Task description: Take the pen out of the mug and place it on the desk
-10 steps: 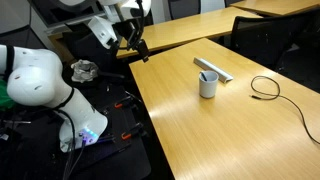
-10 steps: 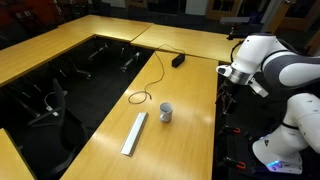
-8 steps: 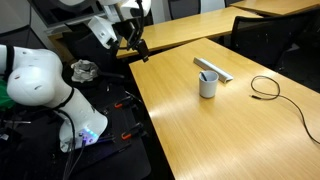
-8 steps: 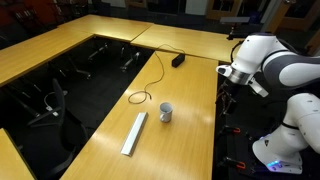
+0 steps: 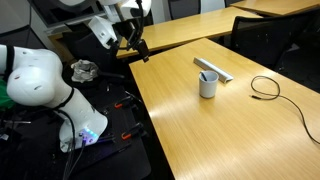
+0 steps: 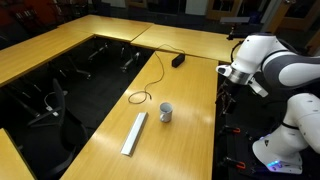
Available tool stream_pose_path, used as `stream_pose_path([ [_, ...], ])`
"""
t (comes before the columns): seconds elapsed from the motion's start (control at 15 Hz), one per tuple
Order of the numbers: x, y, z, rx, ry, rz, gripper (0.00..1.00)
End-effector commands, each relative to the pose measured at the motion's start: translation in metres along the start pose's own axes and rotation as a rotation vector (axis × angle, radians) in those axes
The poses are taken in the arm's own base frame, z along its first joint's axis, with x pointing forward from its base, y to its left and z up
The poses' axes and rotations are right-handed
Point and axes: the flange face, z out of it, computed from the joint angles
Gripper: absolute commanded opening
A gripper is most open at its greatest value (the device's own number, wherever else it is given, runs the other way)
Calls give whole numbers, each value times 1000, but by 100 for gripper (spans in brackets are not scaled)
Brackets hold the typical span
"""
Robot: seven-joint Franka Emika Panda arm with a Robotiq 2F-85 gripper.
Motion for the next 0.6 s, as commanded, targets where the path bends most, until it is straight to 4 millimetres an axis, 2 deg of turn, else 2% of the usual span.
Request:
stream_pose_path([
  [0.0,28,17,9,-50,47,125,100],
  [0.27,85,55,32,-154,147,319,100],
  [0.53,143,91,74,-232,157,518,100],
])
